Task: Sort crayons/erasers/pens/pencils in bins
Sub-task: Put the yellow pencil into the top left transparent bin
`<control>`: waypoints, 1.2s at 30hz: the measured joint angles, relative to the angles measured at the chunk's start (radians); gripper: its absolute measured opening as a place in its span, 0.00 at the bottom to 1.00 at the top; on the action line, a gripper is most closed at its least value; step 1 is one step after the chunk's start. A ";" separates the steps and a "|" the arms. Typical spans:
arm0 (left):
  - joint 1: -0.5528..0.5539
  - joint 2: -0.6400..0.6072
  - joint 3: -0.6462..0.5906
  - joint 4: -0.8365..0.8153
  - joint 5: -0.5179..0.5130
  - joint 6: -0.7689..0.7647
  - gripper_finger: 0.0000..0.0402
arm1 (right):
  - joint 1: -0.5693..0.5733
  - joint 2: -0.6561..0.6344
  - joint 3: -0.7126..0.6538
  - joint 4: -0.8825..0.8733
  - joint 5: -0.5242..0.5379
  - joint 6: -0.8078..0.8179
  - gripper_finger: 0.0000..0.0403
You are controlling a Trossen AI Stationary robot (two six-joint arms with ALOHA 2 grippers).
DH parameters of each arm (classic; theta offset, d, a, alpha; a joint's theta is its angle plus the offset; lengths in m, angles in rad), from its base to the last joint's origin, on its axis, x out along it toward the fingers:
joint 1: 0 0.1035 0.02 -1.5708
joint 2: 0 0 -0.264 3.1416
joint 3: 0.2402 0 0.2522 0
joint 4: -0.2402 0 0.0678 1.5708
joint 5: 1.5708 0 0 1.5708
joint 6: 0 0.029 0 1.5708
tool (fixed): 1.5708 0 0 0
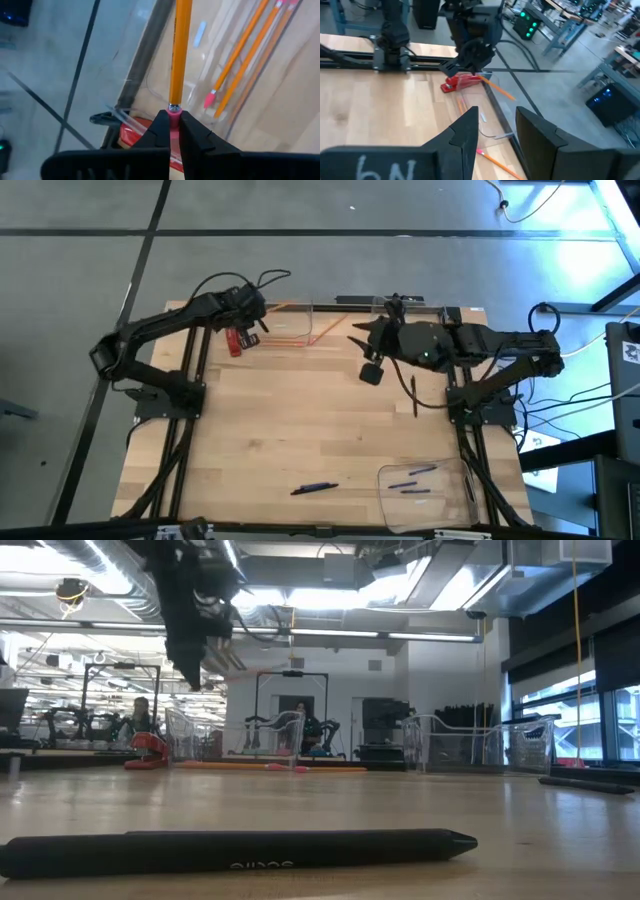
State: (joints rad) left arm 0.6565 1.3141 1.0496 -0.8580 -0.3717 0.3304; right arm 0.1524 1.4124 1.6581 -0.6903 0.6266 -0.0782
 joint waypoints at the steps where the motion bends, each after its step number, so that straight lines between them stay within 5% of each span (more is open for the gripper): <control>1: 0.006 0.019 0.000 0.005 0.000 0.023 0.01 | -0.007 0.000 0.000 0.000 0.000 0.008 0.33; 17: 0.058 0.247 0.000 0.064 0.004 0.152 0.01 | -0.053 0.000 0.000 0.000 -0.001 0.024 0.33; 36: 0.091 0.302 0.000 0.067 0.026 0.149 0.06 | -0.058 0.000 0.000 0.000 -0.001 0.022 0.33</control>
State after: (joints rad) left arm 0.7471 1.6165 1.0492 -0.7909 -0.3453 0.4797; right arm 0.0944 1.4124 1.6581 -0.6903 0.6254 -0.0566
